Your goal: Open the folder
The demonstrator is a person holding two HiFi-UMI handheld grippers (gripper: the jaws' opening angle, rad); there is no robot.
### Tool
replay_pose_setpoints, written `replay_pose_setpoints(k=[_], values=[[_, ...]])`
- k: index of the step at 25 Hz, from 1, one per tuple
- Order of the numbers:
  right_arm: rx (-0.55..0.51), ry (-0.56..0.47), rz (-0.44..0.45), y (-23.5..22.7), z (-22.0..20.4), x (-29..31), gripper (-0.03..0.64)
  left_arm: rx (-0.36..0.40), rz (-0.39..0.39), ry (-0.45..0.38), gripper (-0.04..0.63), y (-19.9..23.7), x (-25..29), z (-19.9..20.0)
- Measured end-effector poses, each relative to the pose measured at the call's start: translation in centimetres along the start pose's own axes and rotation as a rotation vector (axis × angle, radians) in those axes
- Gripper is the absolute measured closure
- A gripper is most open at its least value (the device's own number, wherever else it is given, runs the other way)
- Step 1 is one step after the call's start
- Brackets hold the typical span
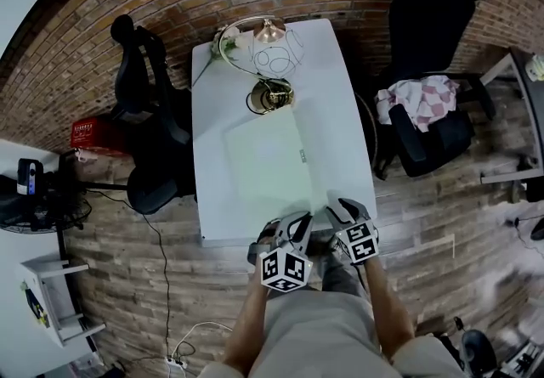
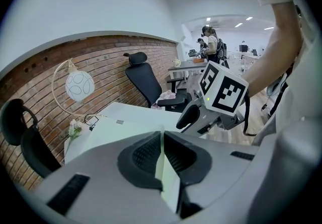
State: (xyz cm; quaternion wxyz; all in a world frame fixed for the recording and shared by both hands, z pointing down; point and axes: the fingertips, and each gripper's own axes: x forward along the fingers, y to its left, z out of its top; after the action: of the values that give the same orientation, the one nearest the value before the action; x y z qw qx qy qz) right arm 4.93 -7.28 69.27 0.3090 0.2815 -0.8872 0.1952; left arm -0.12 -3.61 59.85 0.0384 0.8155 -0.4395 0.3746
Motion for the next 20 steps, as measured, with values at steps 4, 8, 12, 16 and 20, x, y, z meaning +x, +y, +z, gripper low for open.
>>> replay_pose_setpoints(k=[4,8,12,16,20], values=[[-0.005,0.001,0.002,-0.1,-0.1,0.2,0.446,-0.027,0.038,-0.012,0.578,0.5,-1.0,-0.1],[-0.020,0.007,0.009,-0.2,-0.3,0.3,0.446,-0.055,0.084,-0.022,0.580,0.9,-1.9,-0.1],[-0.040,0.017,0.013,-0.4,-0.4,0.2,0.446,-0.087,0.133,-0.033,0.583,1.4,-2.9,0.0],[-0.055,0.019,0.022,-0.3,-0.3,0.4,0.446,-0.122,0.182,-0.040,0.584,2.0,-4.1,-0.2],[-0.066,0.025,0.031,-0.2,-0.4,0.5,0.446,-0.154,0.226,-0.042,0.586,2.3,-5.2,-0.5]])
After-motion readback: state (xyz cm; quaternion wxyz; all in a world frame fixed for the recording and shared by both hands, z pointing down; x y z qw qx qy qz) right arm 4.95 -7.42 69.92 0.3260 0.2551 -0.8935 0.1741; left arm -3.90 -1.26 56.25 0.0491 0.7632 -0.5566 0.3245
